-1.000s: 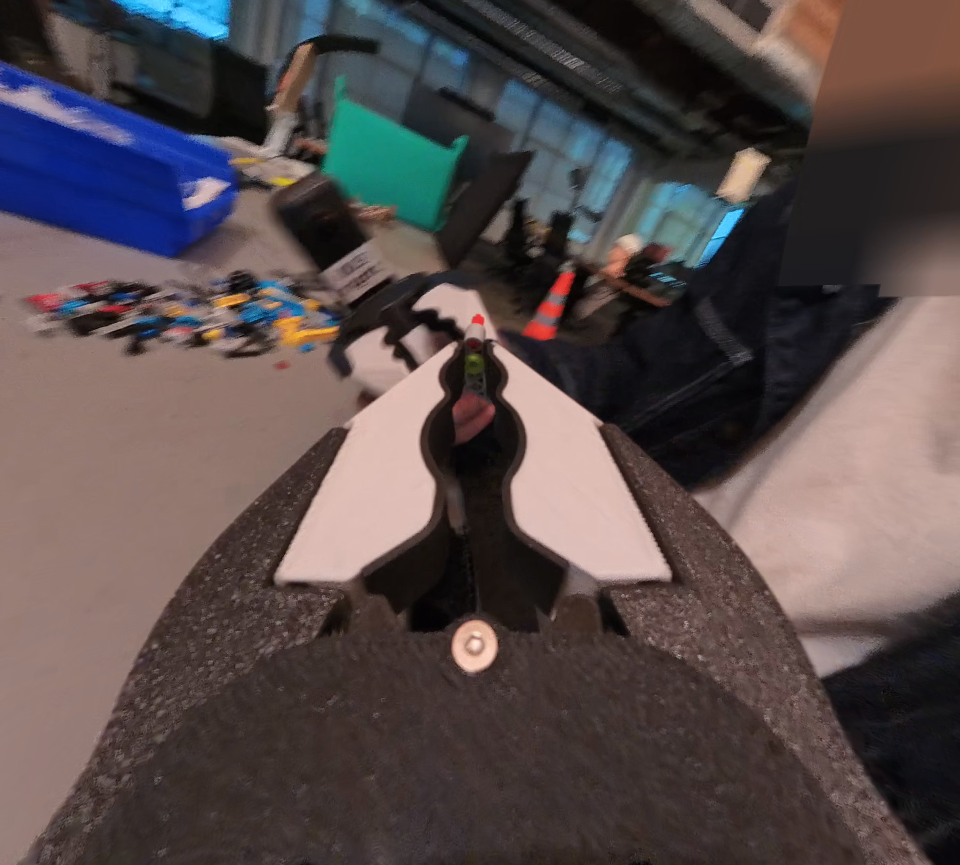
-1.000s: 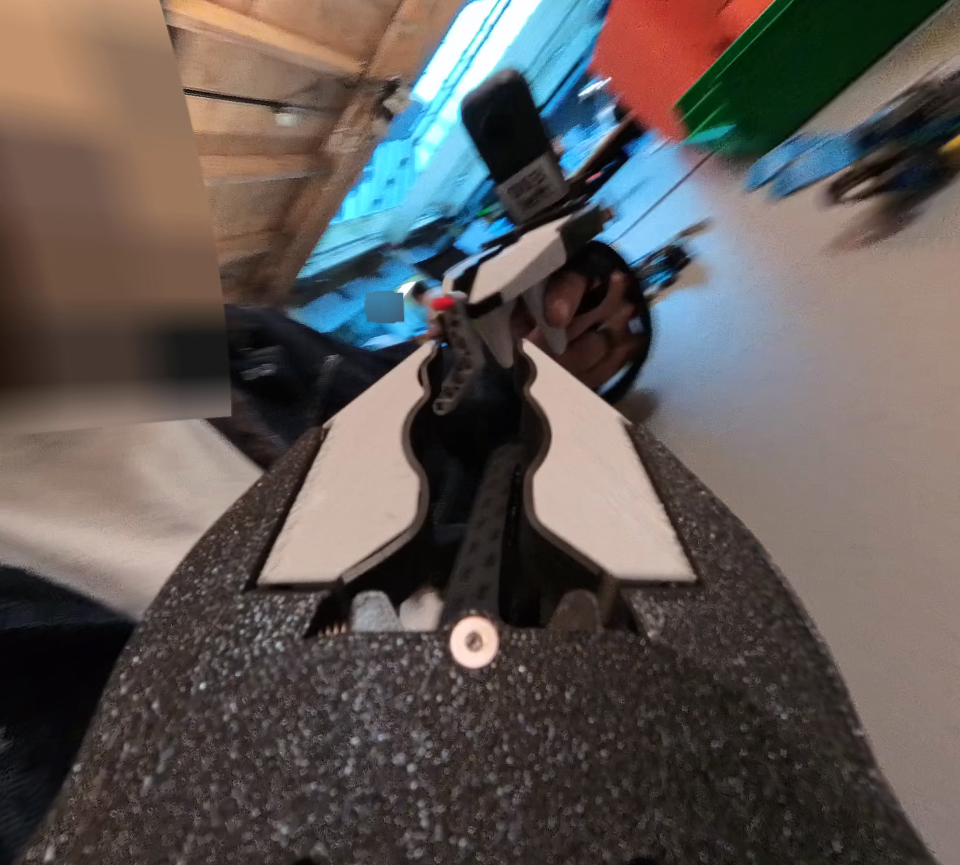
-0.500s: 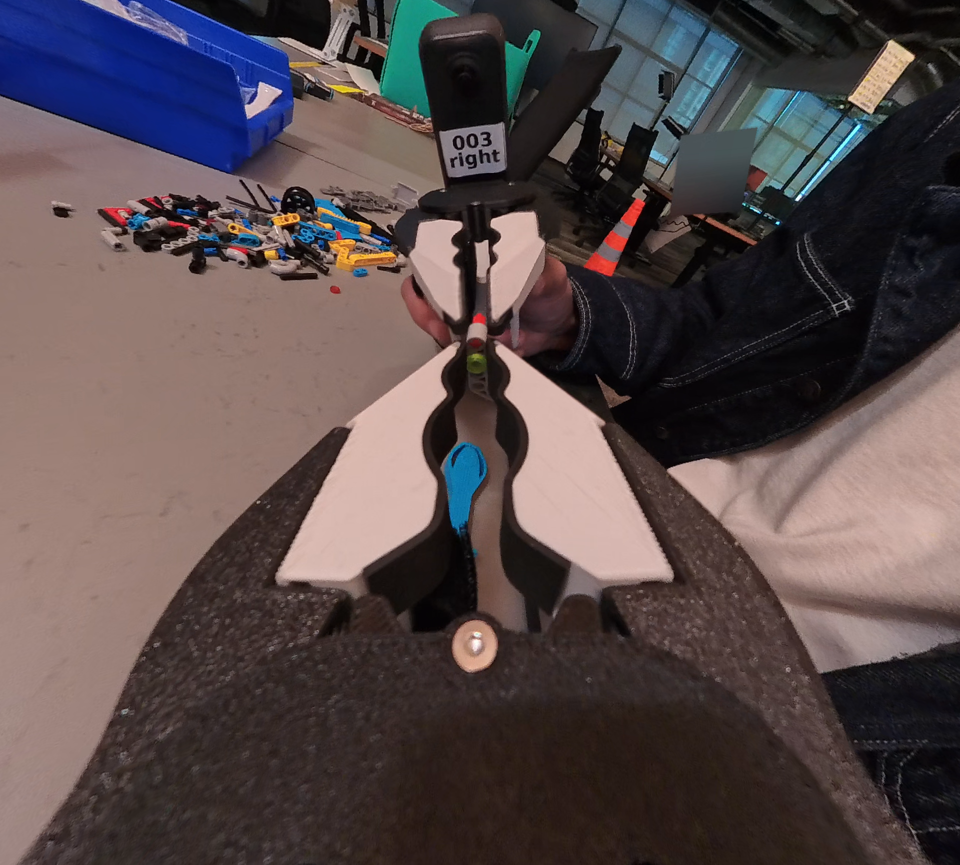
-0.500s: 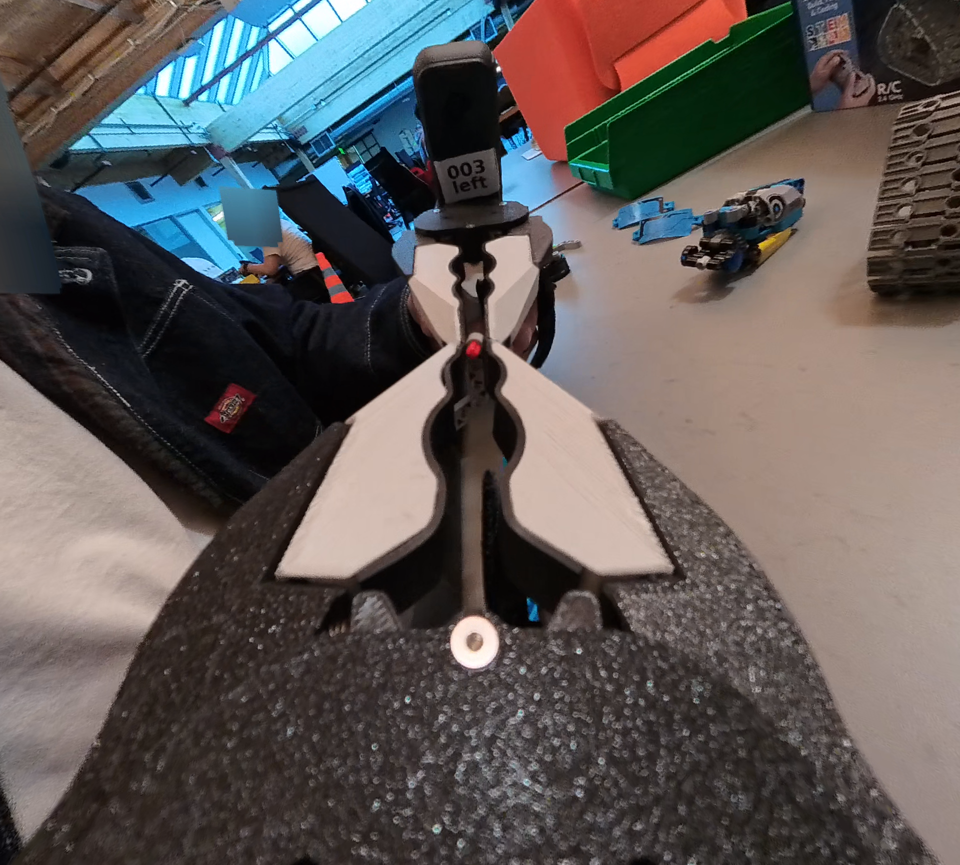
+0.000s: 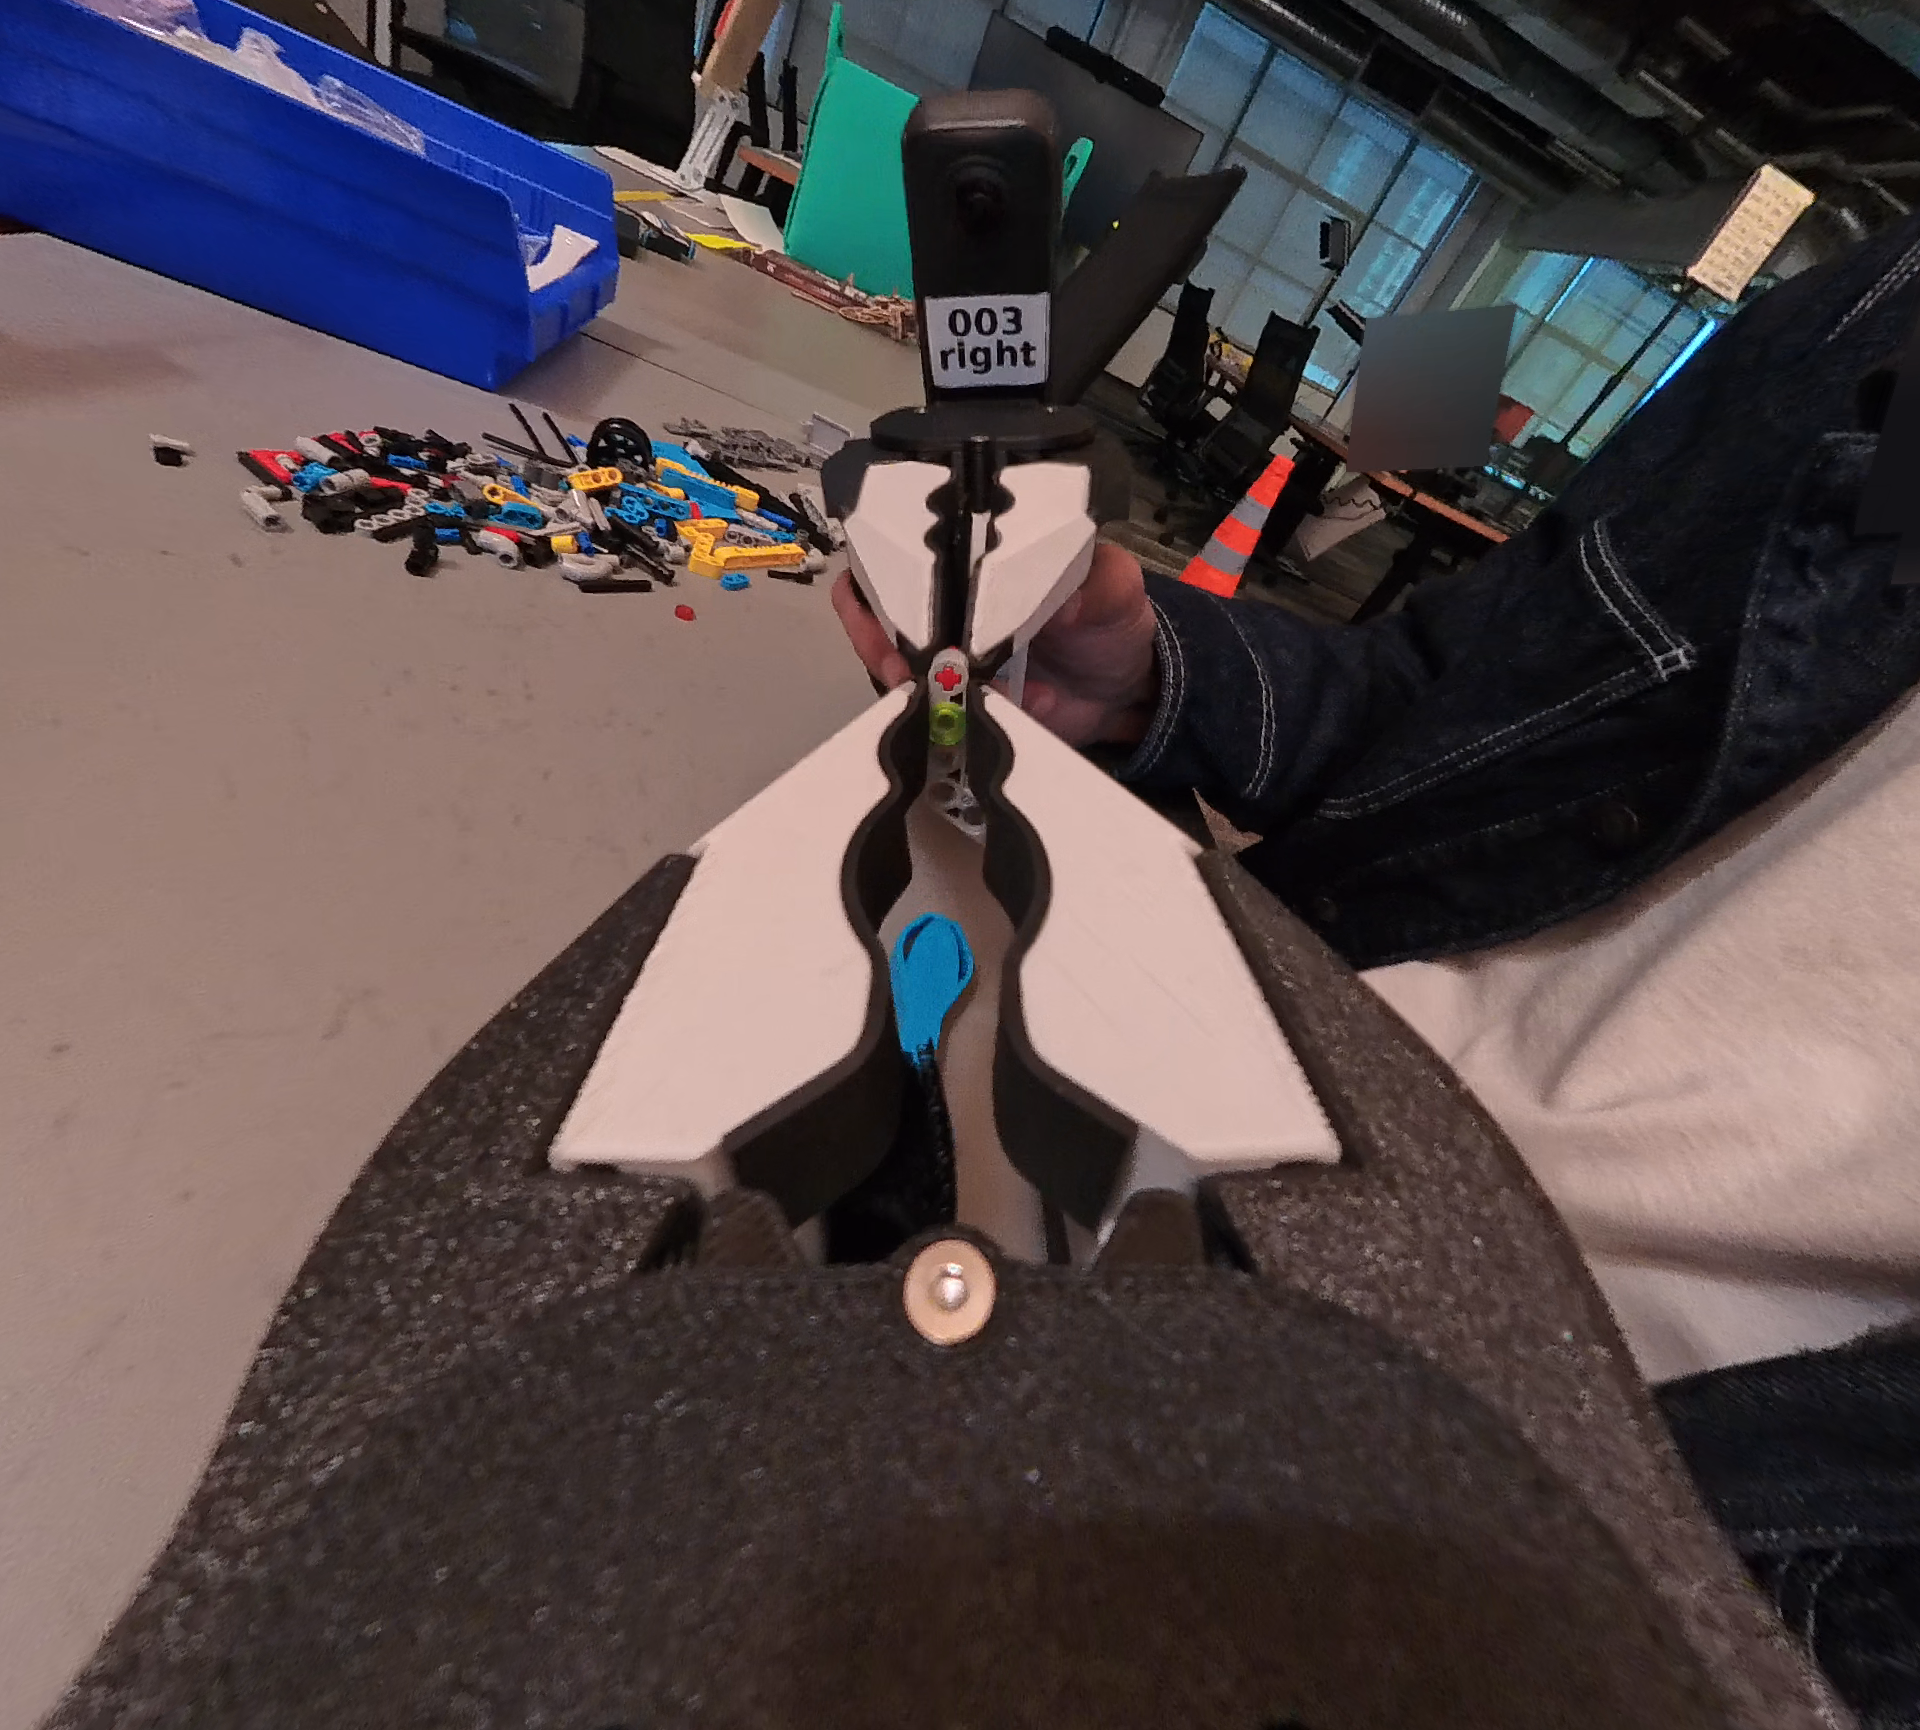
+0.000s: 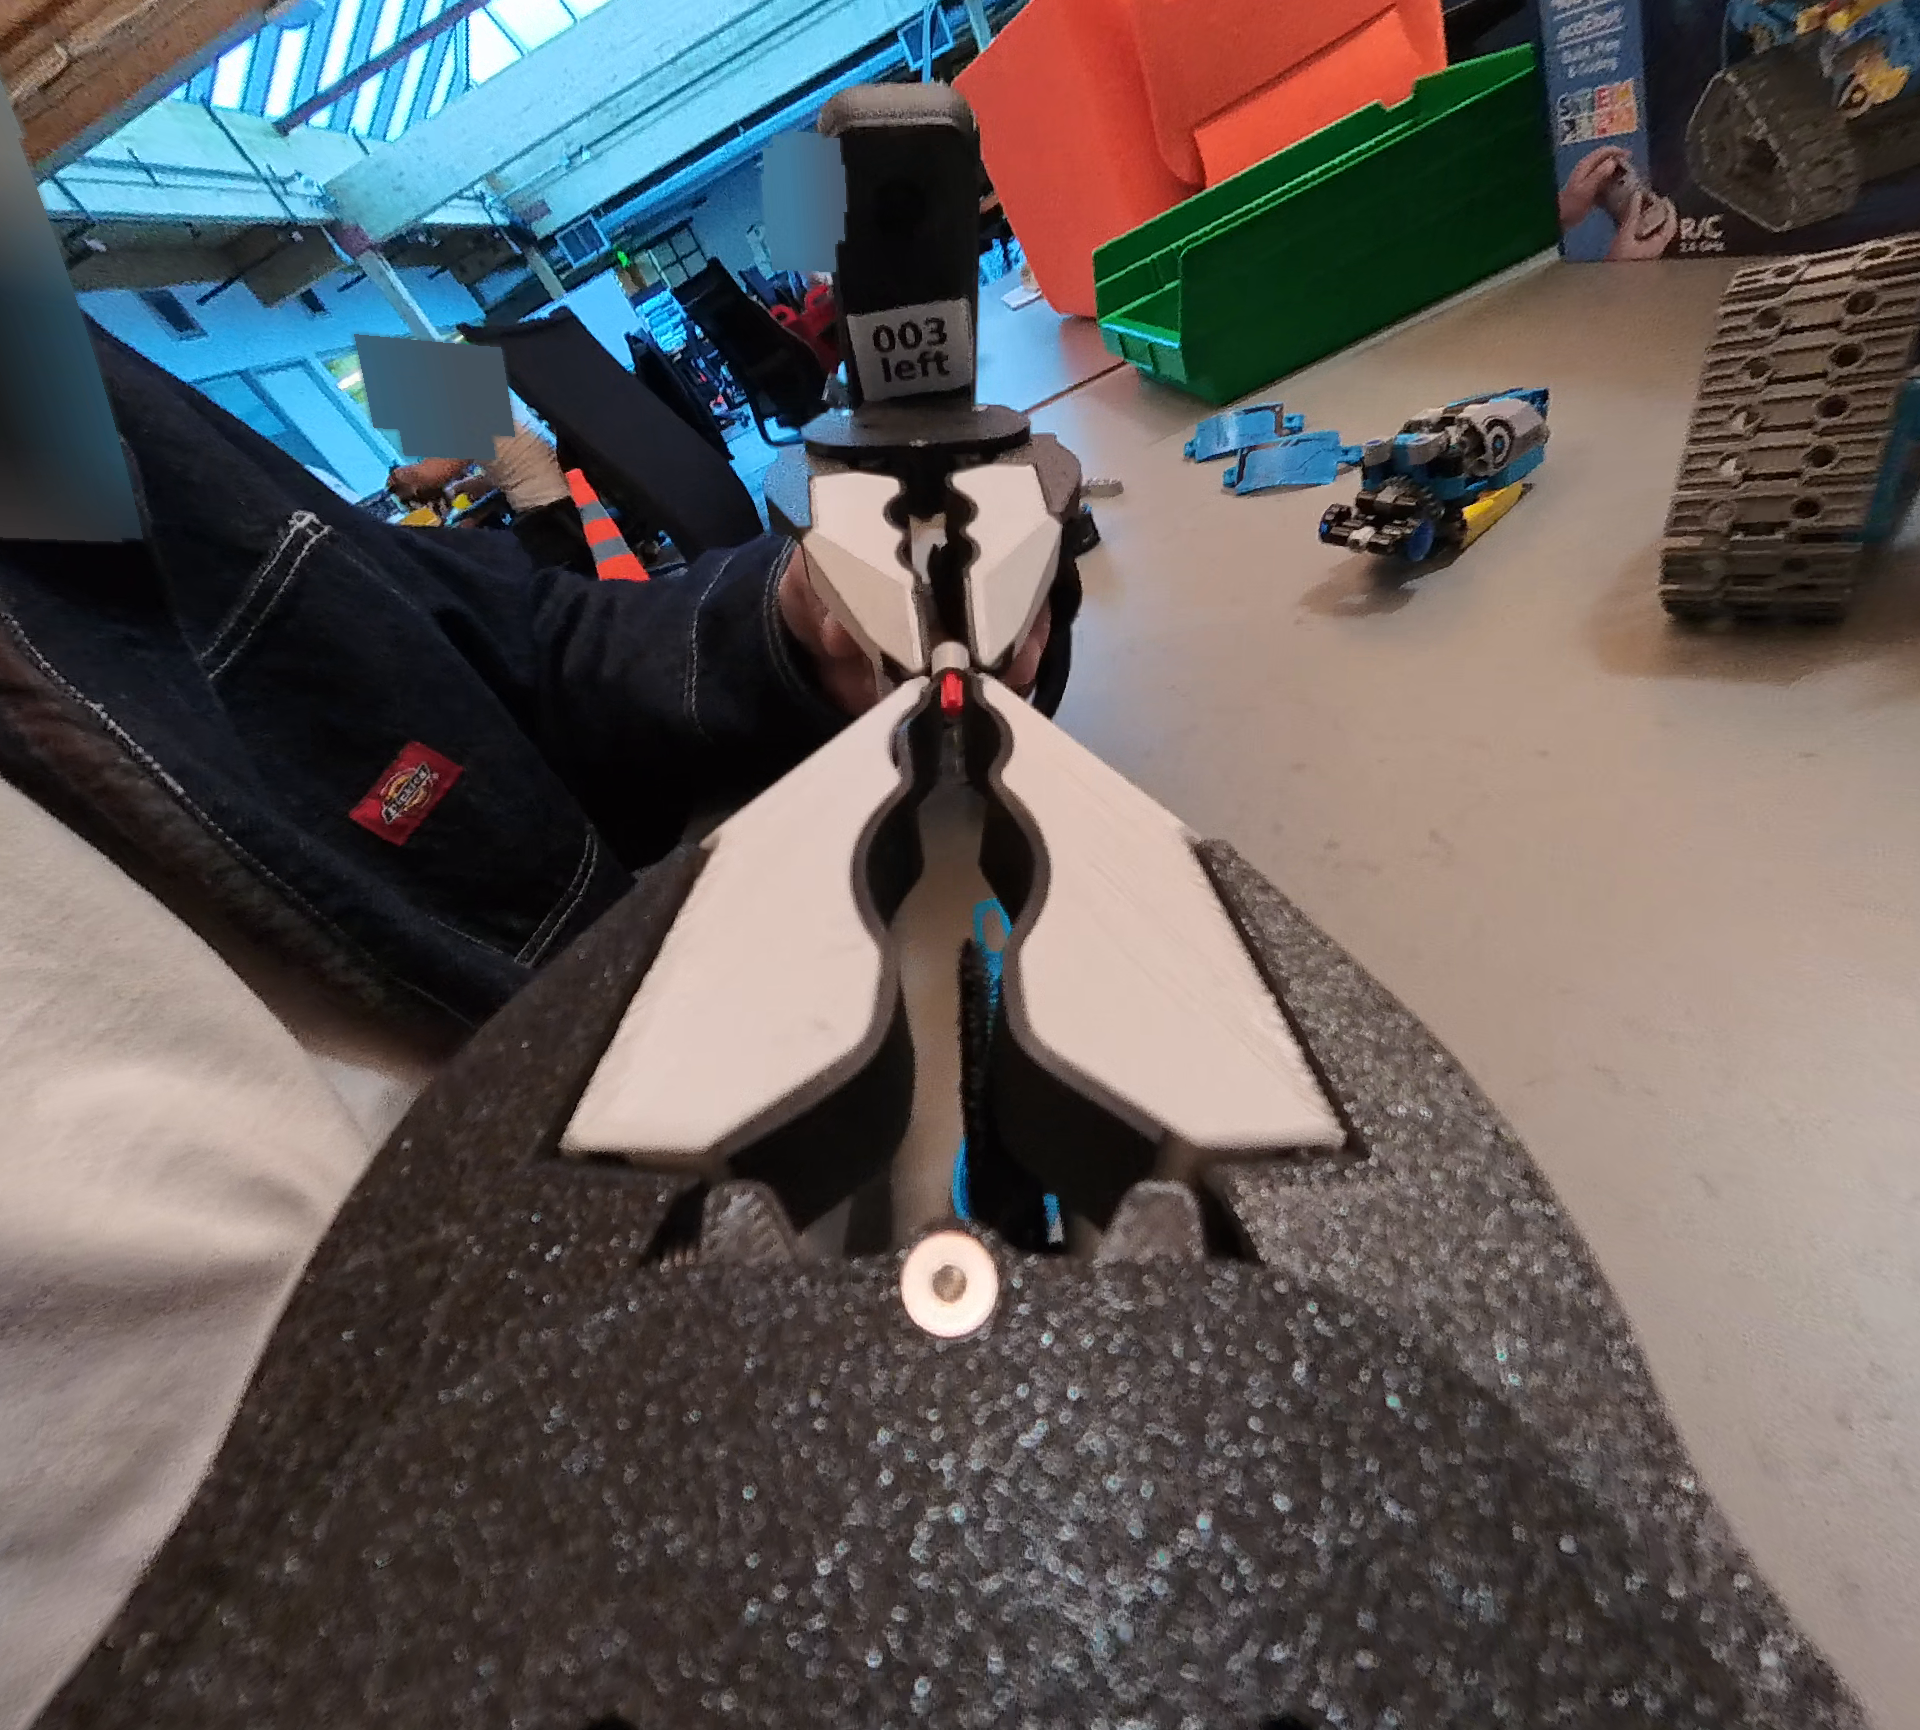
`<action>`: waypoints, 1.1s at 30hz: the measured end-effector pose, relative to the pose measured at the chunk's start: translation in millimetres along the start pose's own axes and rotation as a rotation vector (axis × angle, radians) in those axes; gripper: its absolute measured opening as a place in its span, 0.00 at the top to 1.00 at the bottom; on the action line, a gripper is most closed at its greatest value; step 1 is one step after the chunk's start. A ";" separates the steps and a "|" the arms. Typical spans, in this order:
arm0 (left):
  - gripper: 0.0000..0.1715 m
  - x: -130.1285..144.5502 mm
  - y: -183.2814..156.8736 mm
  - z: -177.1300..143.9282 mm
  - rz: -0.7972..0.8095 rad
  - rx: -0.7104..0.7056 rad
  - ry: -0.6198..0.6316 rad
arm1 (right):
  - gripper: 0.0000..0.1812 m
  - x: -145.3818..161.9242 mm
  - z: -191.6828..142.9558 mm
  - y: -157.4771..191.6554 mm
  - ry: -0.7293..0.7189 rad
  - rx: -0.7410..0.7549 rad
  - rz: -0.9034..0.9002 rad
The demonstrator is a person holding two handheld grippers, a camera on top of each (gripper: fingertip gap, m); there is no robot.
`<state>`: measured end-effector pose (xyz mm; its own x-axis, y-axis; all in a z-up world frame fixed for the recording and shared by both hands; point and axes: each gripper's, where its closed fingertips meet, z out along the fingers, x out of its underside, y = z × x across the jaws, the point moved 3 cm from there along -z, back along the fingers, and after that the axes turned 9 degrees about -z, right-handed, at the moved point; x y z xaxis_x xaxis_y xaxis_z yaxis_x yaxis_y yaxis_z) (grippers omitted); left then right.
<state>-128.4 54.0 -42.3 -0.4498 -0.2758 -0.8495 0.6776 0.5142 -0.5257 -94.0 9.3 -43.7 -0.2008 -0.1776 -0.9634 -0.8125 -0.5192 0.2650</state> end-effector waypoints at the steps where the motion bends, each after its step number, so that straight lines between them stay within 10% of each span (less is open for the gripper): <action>1: 0.97 2.6 0.1 0.7 0.015 -0.006 0.019 | 0.99 2.0 -0.1 0.0 0.011 -0.015 0.015; 26: 0.96 22.6 -3.8 4.3 0.215 -0.063 0.171 | 0.99 16.7 3.9 7.9 0.129 -0.046 -0.021; 33: 0.98 -10.0 -21.1 7.3 0.059 0.007 -0.094 | 0.99 -15.7 -6.4 13.9 -0.106 -0.108 0.042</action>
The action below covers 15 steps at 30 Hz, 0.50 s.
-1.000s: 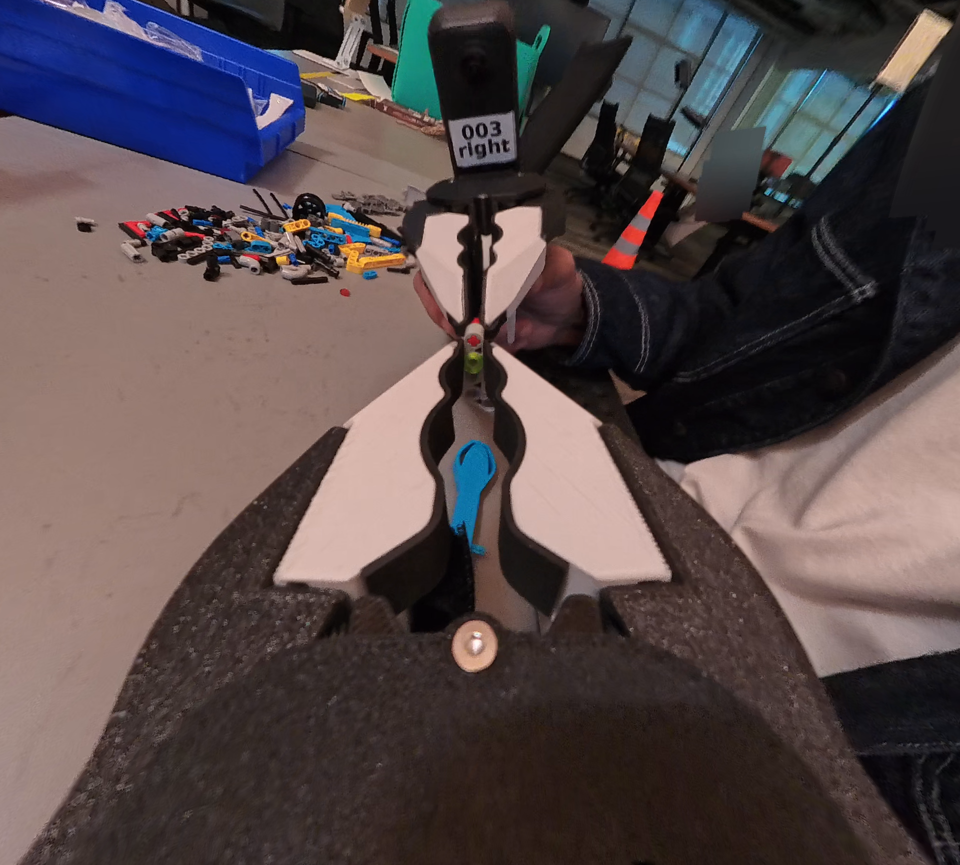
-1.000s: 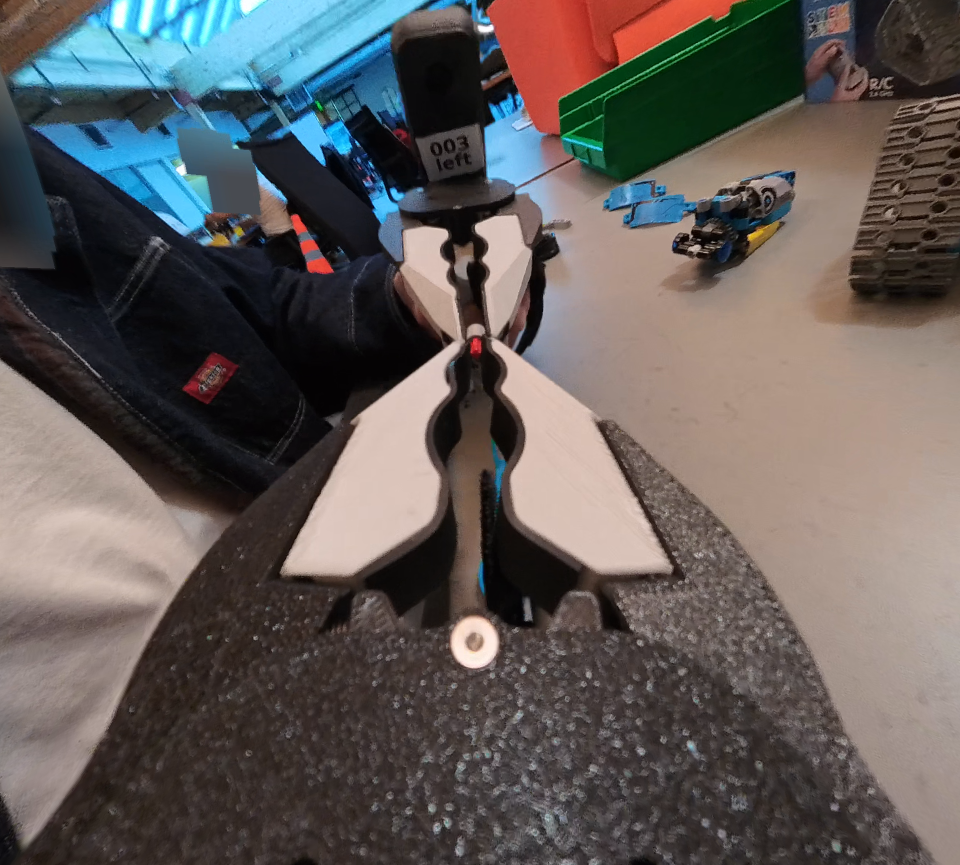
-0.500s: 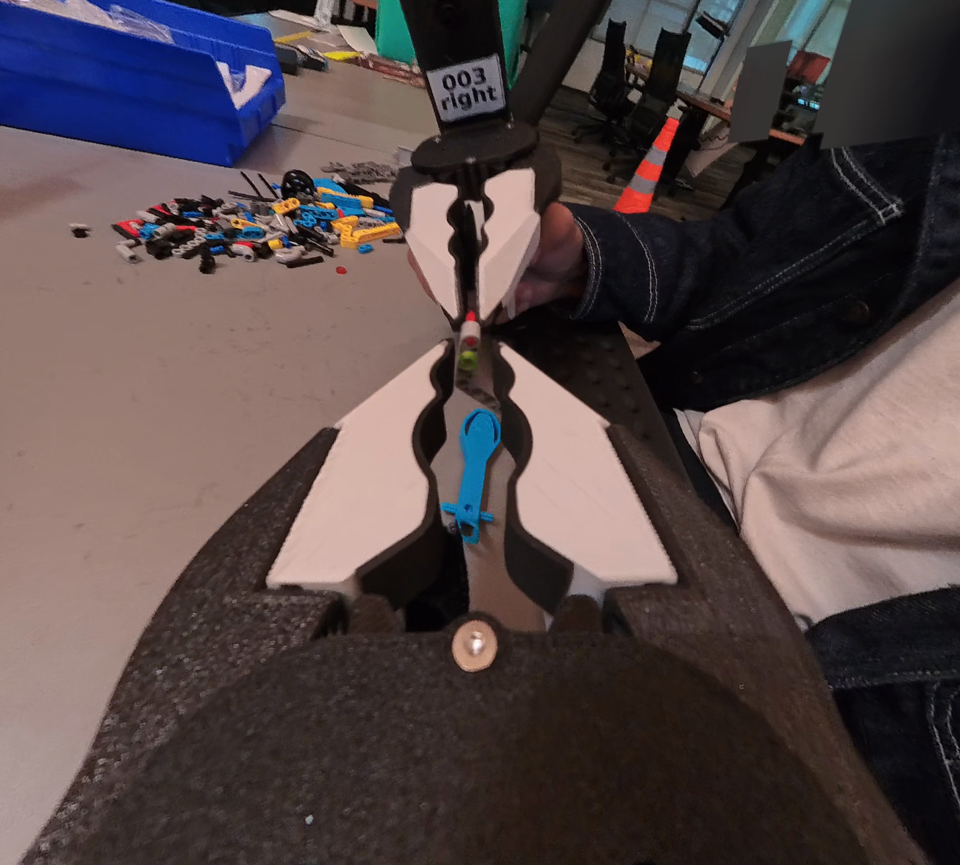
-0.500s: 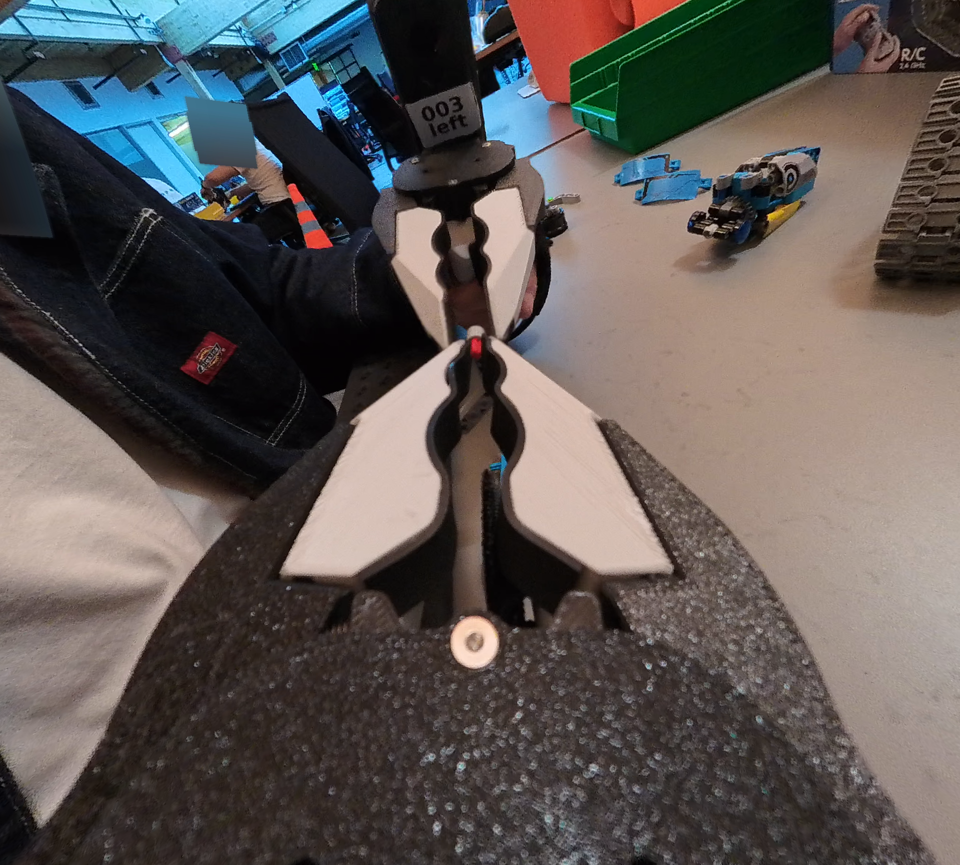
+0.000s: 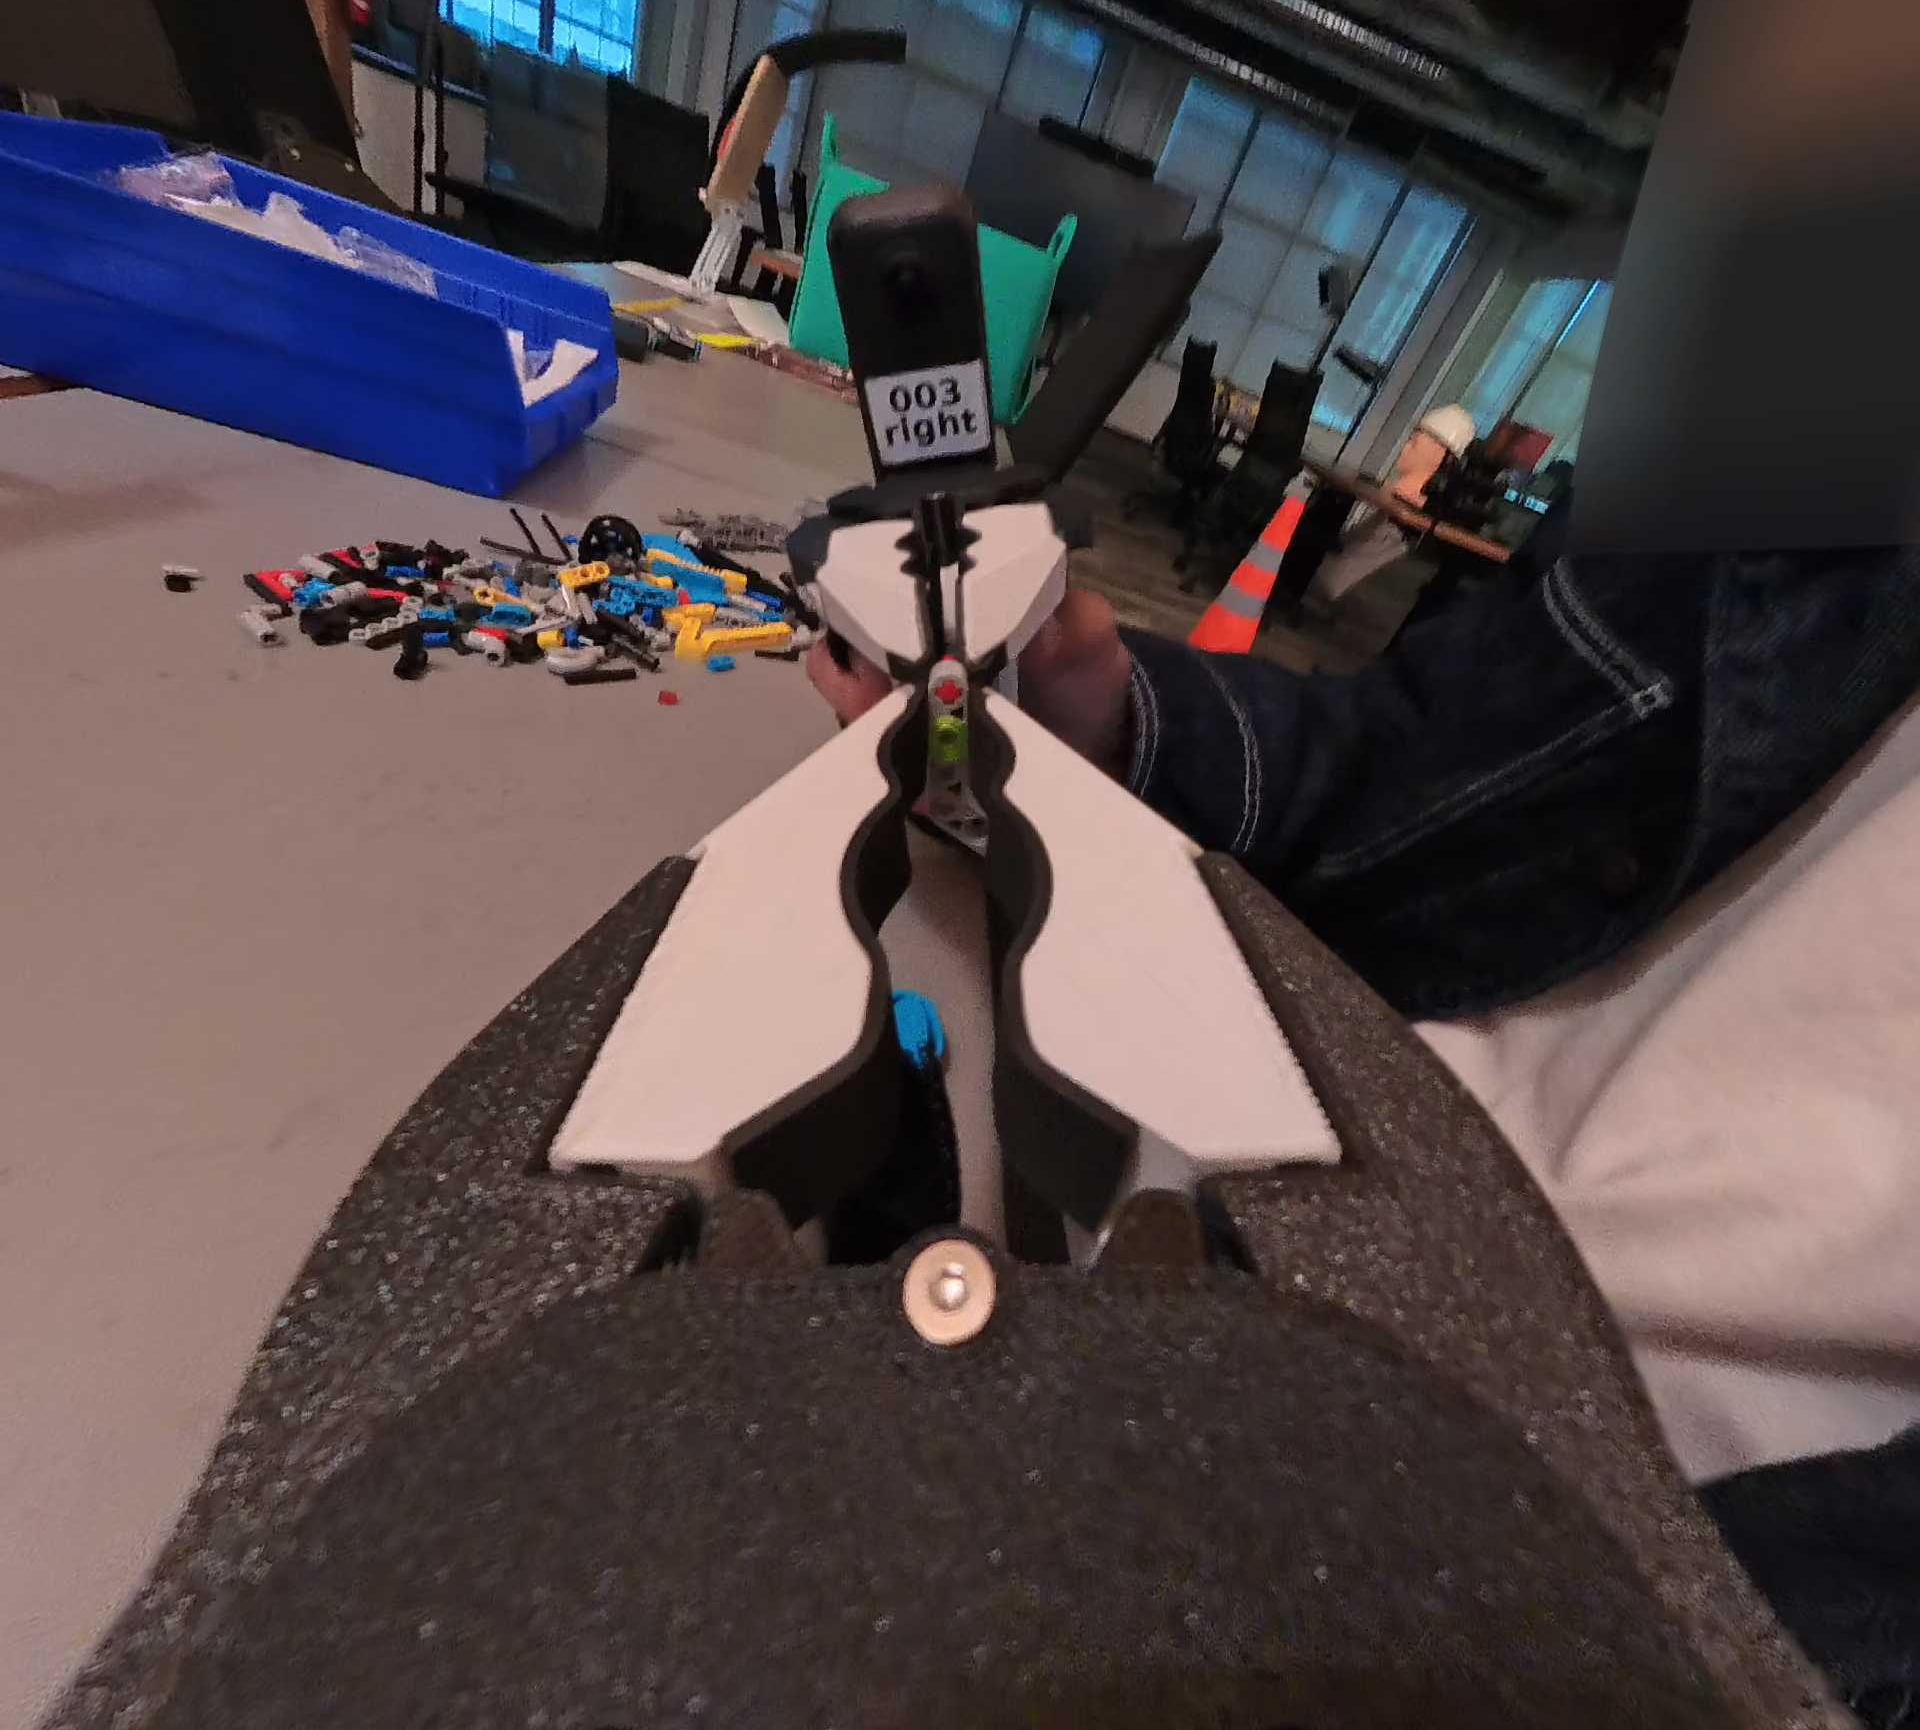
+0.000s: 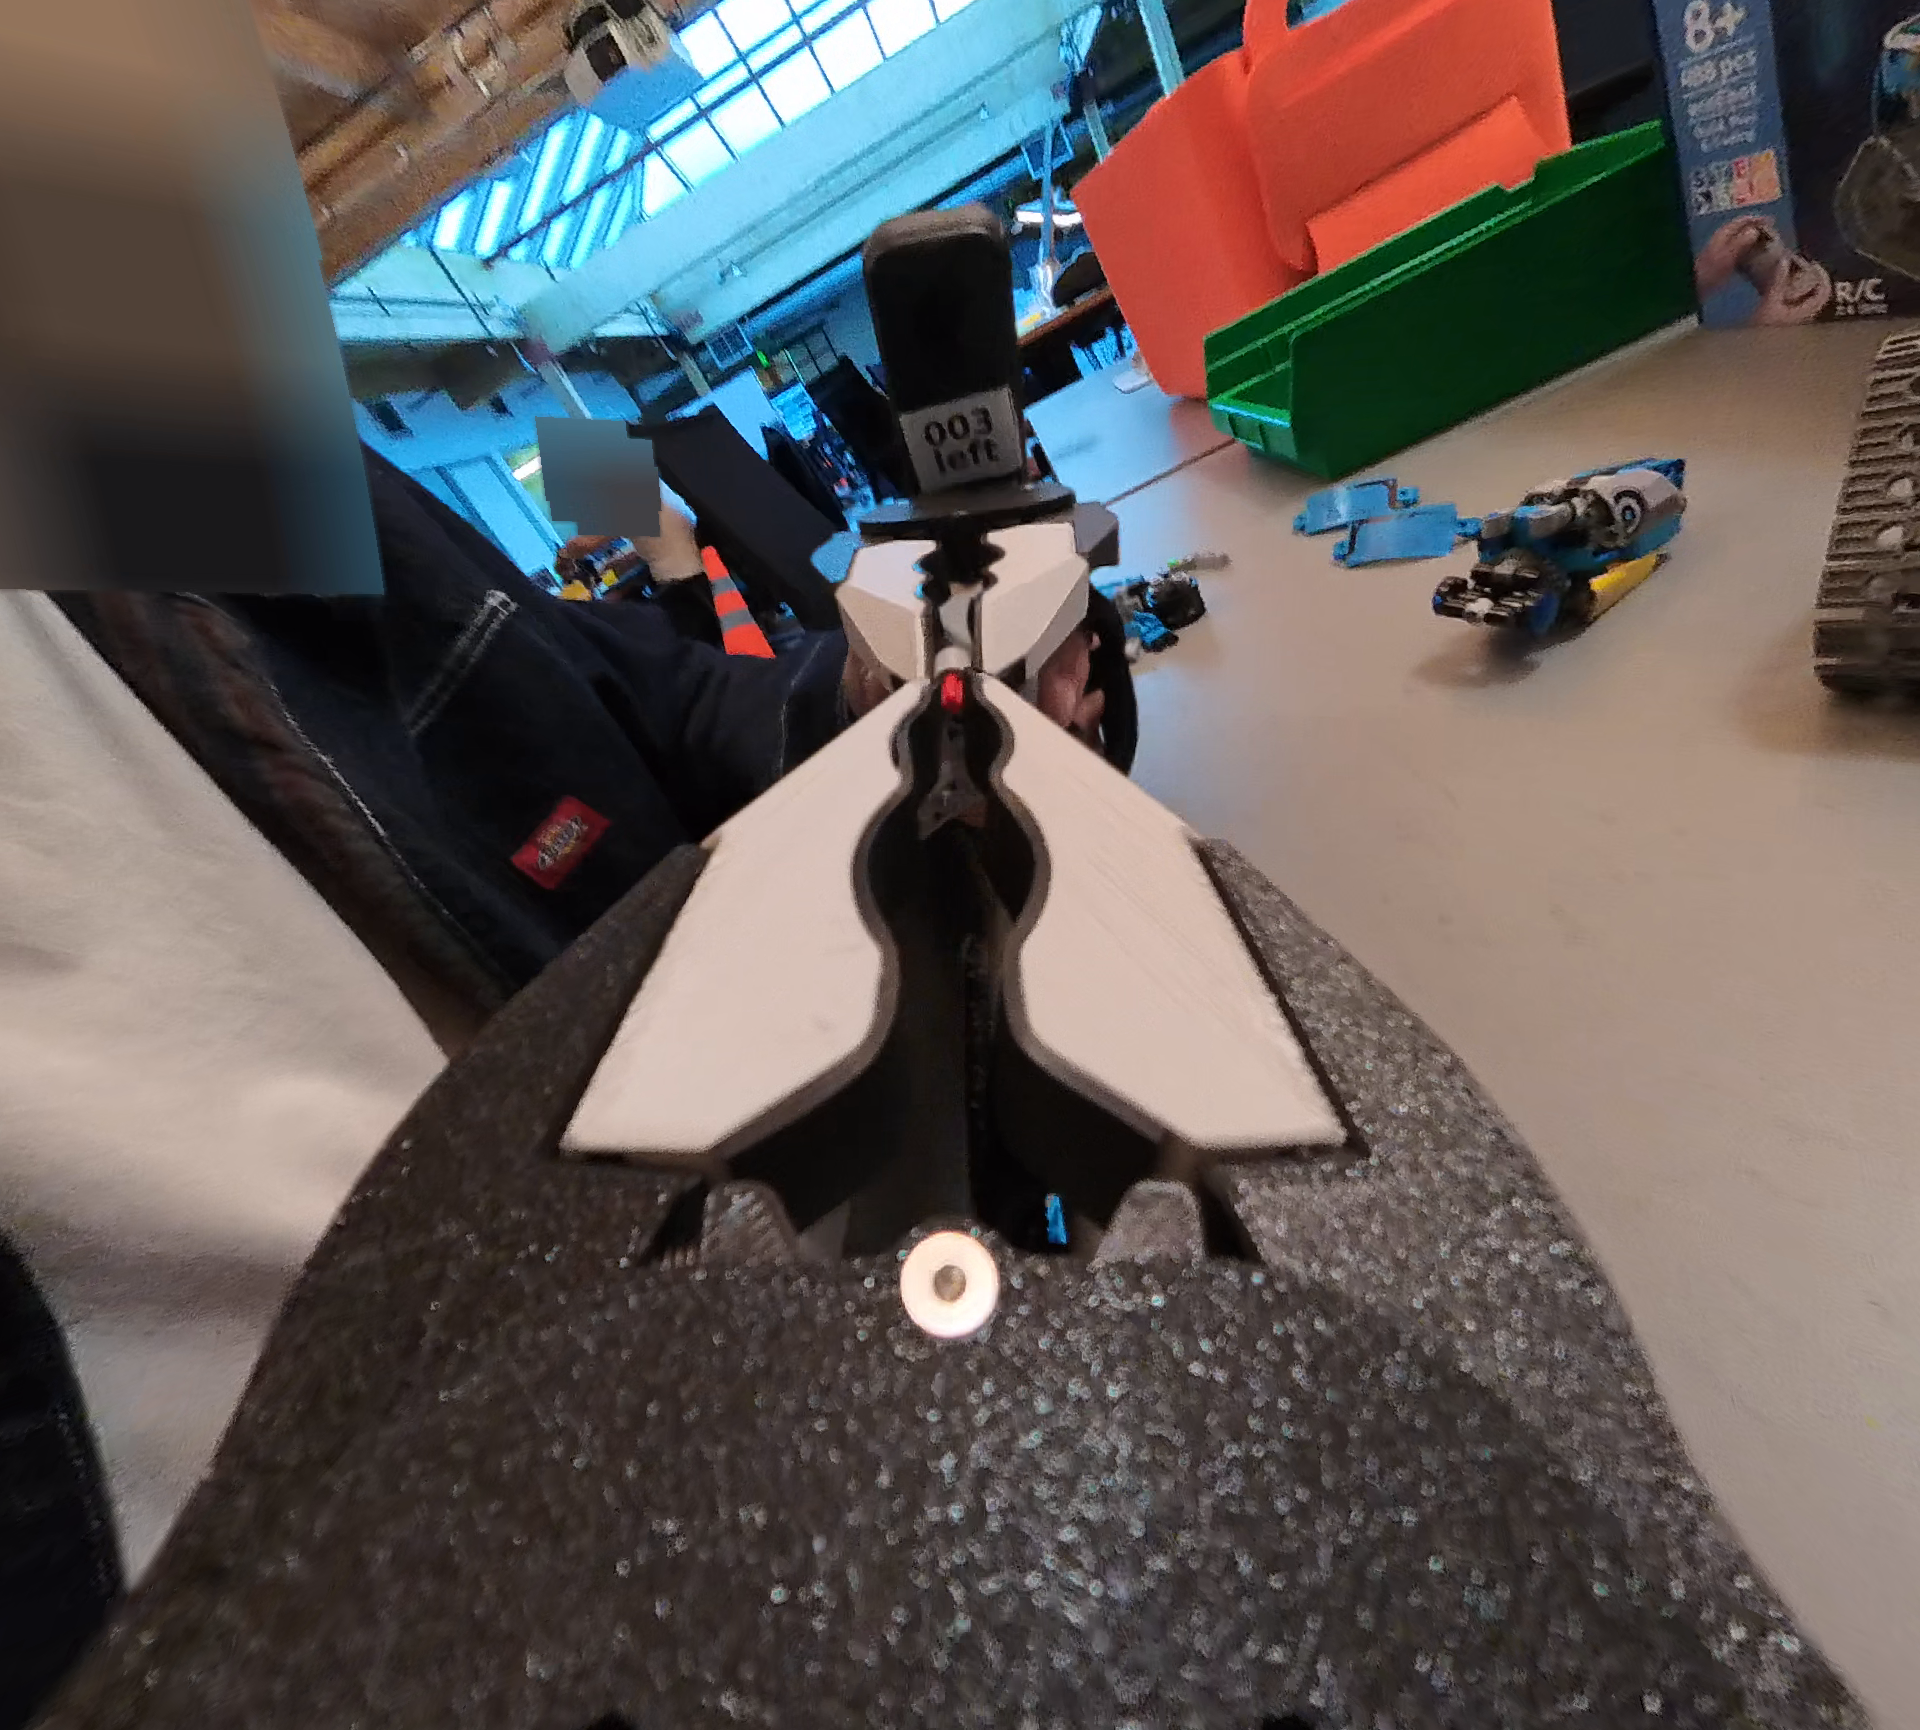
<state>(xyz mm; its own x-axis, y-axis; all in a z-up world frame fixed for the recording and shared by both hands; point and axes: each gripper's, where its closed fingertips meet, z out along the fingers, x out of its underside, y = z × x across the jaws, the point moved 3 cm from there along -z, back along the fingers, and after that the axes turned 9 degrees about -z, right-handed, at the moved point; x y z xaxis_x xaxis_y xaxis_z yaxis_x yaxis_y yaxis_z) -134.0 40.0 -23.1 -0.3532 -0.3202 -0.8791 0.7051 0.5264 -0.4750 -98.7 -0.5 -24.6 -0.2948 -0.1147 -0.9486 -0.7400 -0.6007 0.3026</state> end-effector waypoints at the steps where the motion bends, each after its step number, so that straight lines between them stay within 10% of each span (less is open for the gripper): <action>1: 0.98 -2.1 -0.8 -0.1 -0.016 0.006 -0.021 | 0.99 -2.0 -0.2 0.4 -0.014 -0.005 0.002; 15: 0.98 -4.6 5.3 -2.9 -0.063 -0.022 -0.063 | 0.99 0.1 0.7 -5.4 0.009 0.053 -0.029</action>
<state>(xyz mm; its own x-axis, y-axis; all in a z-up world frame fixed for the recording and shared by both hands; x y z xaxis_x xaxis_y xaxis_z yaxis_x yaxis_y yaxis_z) -130.4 46.5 -21.7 -0.3569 -0.4017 -0.8434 0.6684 0.5209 -0.5309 -95.1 3.3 -26.3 -0.2673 -0.1055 -0.9578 -0.7794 -0.5609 0.2793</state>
